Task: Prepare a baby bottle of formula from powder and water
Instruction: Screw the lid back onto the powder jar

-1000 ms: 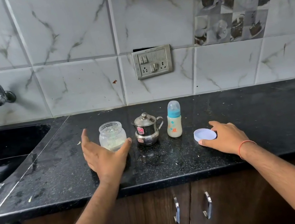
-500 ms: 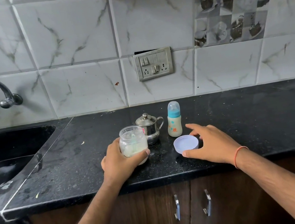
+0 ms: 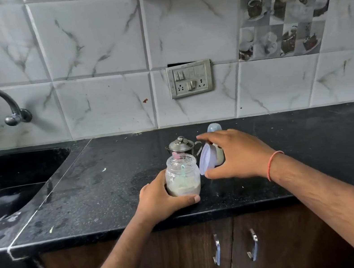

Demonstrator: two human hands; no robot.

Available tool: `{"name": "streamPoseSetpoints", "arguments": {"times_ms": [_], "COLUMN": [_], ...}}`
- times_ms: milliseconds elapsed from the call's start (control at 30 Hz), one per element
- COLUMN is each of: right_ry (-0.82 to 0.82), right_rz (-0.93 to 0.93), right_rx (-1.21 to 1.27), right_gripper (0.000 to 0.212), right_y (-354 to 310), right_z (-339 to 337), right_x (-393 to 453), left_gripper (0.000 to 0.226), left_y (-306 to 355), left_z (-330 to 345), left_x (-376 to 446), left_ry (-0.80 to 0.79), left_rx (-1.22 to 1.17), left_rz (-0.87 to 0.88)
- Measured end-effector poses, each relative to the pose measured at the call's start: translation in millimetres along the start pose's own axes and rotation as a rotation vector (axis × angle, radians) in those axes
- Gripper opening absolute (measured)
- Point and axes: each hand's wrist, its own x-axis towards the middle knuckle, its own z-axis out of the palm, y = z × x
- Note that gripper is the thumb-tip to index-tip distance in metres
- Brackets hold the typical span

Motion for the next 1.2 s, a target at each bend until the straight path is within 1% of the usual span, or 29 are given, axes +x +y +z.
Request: {"name": "streamPoseSetpoints", "arguments": {"times_ms": [133, 233, 300, 433, 567, 733, 833, 933, 1200], "right_ry": [-0.050, -0.113, -0.157, -0.250, -0.397, -0.490, -0.533, -0.546, -0.454], "right_rz": [-0.040, -0.058, -0.077, -0.185, -0.264, -0.338, -0.349, -0.330, -0.281], "right_rx": [0.177, 0.297, 0.323, 0.237, 0.121, -0.001, -0.047, -0.073, -0.112], "right_gripper": [0.095, 0.089, 0.083, 0.072, 0.071, 0.071, 0.070, 0.070, 0.070], "right_y": [-7.1, -8.4, -10.3, -15.4, -21.9, -31.0, -35.1, -37.8, -37.1], "right_z": [-4.8, -4.0, -2.9, -4.2, -8.4, -13.7, -16.2, -17.5, -11.0], "right_x": [22.7, 39.5, 49.5, 66.3, 79.4, 94.4, 98.5, 99.4, 89.7], "left_gripper": [0.108, 0.109, 0.108, 0.106, 0.102, 0.099, 0.097, 0.096, 0.095], "left_y": [-1.2, -4.0, -5.8, -7.7, -9.7, -11.5, -11.2, -10.5, -11.0], "left_z": [-0.3, 0.9, 1.8, 2.5, 4.4, 4.9, 5.0, 4.1, 6.0], "left_x": [1.2, 1.9, 2.5, 2.9, 5.2, 7.3, 7.2, 6.2, 6.9], "left_ry": [-0.024, -0.022, -0.022, -0.030, -0.038, -0.033, -0.031, -0.028, -0.013], "left_rx": [0.055, 0.075, 0.086, 0.109, 0.139, 0.146, 0.149, 0.149, 0.154], "left_rz": [0.001, 0.009, 0.015, 0.034, 0.052, 0.068, 0.071, 0.070, 0.057]}}
